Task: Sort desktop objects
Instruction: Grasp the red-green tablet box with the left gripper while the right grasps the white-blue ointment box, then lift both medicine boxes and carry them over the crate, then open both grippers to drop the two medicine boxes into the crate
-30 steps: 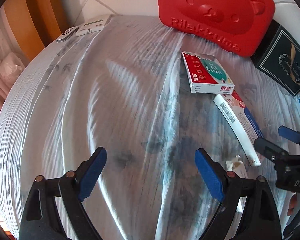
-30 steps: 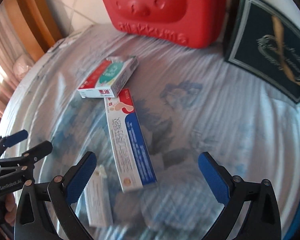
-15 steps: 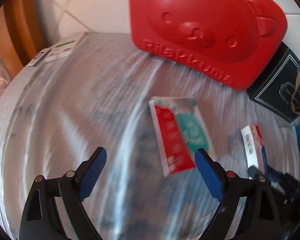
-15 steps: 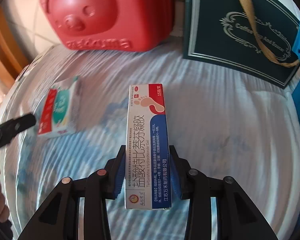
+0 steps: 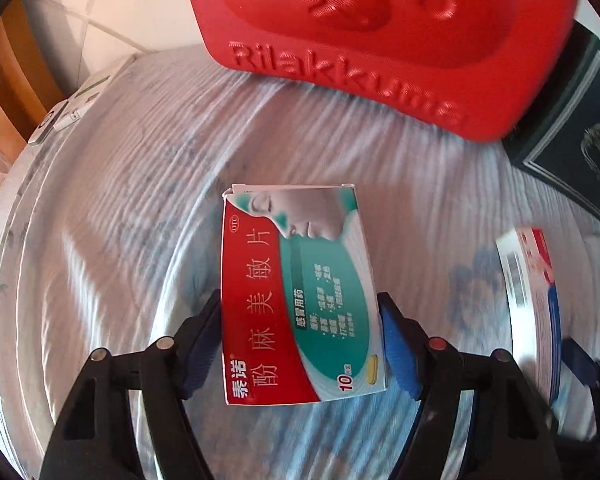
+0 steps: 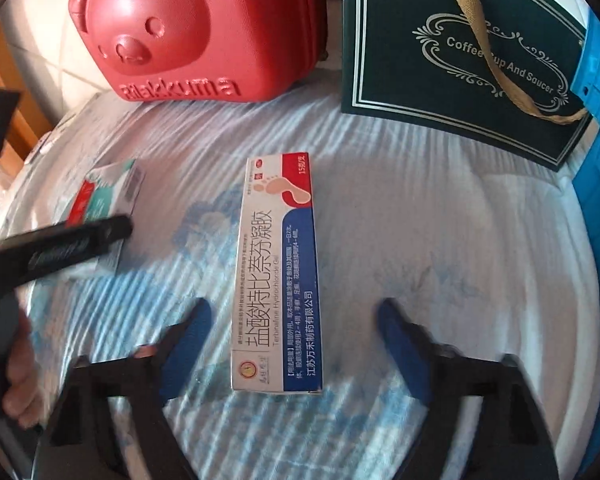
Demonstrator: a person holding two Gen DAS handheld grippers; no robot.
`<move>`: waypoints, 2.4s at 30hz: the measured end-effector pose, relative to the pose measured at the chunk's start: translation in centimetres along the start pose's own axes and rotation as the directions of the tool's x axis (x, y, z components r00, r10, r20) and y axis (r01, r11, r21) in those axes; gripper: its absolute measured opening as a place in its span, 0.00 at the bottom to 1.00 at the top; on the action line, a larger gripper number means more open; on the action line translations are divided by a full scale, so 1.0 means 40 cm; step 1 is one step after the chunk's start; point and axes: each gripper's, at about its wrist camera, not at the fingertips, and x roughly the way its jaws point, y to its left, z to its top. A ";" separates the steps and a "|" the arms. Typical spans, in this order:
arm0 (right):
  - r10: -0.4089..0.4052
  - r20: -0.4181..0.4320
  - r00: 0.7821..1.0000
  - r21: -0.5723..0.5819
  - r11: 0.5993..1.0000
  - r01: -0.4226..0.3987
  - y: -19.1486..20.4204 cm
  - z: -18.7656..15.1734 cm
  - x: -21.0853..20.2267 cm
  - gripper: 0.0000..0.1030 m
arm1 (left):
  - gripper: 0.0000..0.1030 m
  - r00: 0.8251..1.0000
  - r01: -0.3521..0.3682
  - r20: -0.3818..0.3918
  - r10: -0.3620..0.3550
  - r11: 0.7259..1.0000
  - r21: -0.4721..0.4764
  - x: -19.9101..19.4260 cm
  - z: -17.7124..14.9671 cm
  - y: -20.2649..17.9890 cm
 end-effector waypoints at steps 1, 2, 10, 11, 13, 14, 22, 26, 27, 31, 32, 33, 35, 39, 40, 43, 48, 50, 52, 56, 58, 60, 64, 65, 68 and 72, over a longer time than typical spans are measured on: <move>-0.022 0.012 1.000 -0.014 1.000 0.022 0.003 -0.001 -0.006 0.38 | 0.70 1.000 -0.009 0.002 0.009 1.000 0.007 -0.012 -0.015 0.000; -0.012 0.006 1.000 -0.013 1.000 0.013 0.004 -0.001 -0.009 0.38 | 0.70 1.000 -0.016 0.006 0.016 1.000 0.014 -0.027 -0.032 0.001; 0.027 0.035 0.999 -0.021 0.999 -0.026 0.021 -0.054 -0.142 0.37 | 0.70 0.998 -0.008 0.060 0.003 0.997 0.078 -0.188 -0.157 -0.014; 0.027 0.039 0.999 -0.031 0.999 -0.025 0.028 -0.068 -0.168 0.37 | 0.70 0.998 -0.004 0.066 -0.002 0.996 0.085 -0.215 -0.175 -0.018; 0.028 0.047 0.999 -0.045 0.999 -0.026 0.039 -0.089 -0.214 0.38 | 0.70 0.997 0.007 0.079 -0.013 0.996 0.086 -0.259 -0.201 -0.032; 0.028 0.055 0.998 -0.049 0.998 -0.025 0.044 -0.102 -0.240 0.38 | 0.70 0.996 0.019 0.087 -0.027 0.996 0.089 -0.291 -0.218 -0.036; -0.001 0.211 0.978 -0.083 0.996 0.019 0.075 -0.182 -0.519 0.38 | 0.70 0.973 0.072 0.209 -0.096 0.990 0.122 -0.537 -0.318 -0.053; -0.025 0.338 0.941 -0.066 0.997 0.051 0.066 -0.223 -0.694 0.38 | 0.70 0.941 0.080 0.315 -0.128 0.984 0.160 -0.680 -0.359 -0.072; -0.031 0.366 0.930 -0.059 0.997 0.056 0.060 -0.234 -0.733 0.38 | 0.70 0.933 0.082 0.335 -0.134 0.983 0.167 -0.709 -0.368 -0.078; -0.051 0.475 0.878 -0.027 0.997 0.073 0.015 -0.284 -0.891 0.38 | 0.70 0.894 0.108 0.407 -0.187 0.972 0.209 -0.829 -0.414 -0.122; -0.063 0.506 0.860 -0.017 0.996 0.082 -0.002 -0.301 -0.937 0.38 | 0.70 0.882 0.119 0.423 -0.207 0.967 0.226 -0.862 -0.427 -0.141; -0.074 0.528 0.846 -0.005 0.996 0.091 -0.018 -0.314 -0.971 0.38 | 0.70 0.873 0.126 0.434 -0.221 0.963 0.237 -0.885 -0.434 -0.156; -0.101 0.565 0.819 0.023 0.994 0.106 -0.061 -0.341 -1.040 0.38 | 0.70 0.852 0.145 0.456 -0.257 0.953 0.266 -0.938 -0.456 -0.201; -0.177 0.628 0.758 0.093 0.984 0.152 -0.174 -0.401 -1.166 0.38 | 0.70 0.812 0.174 0.484 -0.326 0.927 0.332 -1.033 -0.491 -0.316; -0.200 0.639 0.743 0.109 0.979 0.170 -0.202 -0.413 -1.189 0.38 | 0.70 0.802 0.181 0.489 -0.344 0.919 0.350 -1.055 -0.498 -0.352; -0.274 0.651 0.708 0.160 0.961 0.224 -0.304 -0.445 -1.251 0.38 | 0.70 0.772 0.203 0.498 -0.396 0.895 0.396 -1.117 -0.512 -0.463; -0.350 0.631 0.693 0.193 0.935 0.297 -0.493 -0.465 -1.304 0.38 | 0.70 0.738 0.245 0.485 -0.470 0.855 0.457 -1.199 -0.527 -0.656; -0.364 0.617 0.698 0.191 0.929 0.315 -0.565 -0.458 -1.308 0.38 | 0.70 0.736 0.237 0.482 -0.475 0.848 0.475 -1.219 -0.528 -0.741; -0.365 0.604 0.709 0.188 0.929 0.318 -0.628 -0.445 -1.309 0.38 | 0.70 0.746 0.222 0.476 -0.467 0.847 0.483 -1.221 -0.517 -0.808; -0.373 0.571 0.731 0.179 0.926 0.333 -0.752 -0.445 -1.308 0.37 | 0.70 0.780 0.211 0.440 -0.445 0.849 0.484 -1.216 -0.507 -0.940; -0.361 0.560 0.746 0.166 0.931 0.326 -0.788 -0.446 -1.299 0.38 | 0.70 0.795 0.174 0.445 -0.411 0.859 0.482 -1.210 -0.510 -0.988; -0.347 0.552 0.759 0.157 0.936 0.314 -0.817 -0.450 -1.288 0.38 | 0.70 0.808 0.152 0.442 -0.389 0.863 0.482 -1.195 -0.508 -1.020; -0.330 0.544 0.772 0.146 0.943 0.300 -0.842 -0.450 -1.266 0.38 | 0.70 0.830 0.114 0.434 -0.350 0.869 0.482 -1.174 -0.511 -1.068; -0.328 0.542 0.774 0.145 0.943 0.298 -0.850 -0.448 -1.261 0.38 | 0.70 0.832 0.104 0.436 -0.341 0.870 0.482 -1.171 -0.510 -1.076; -0.324 0.538 0.778 0.144 0.945 0.294 -0.871 -0.436 -1.254 0.38 | 0.70 0.836 0.094 0.436 -0.333 0.870 0.483 -1.168 -0.508 -1.095; -0.318 0.533 0.784 0.134 0.947 0.293 -0.876 -0.425 -1.248 0.38 | 0.70 0.835 0.095 0.442 -0.328 0.877 0.471 -1.162 -0.494 -1.106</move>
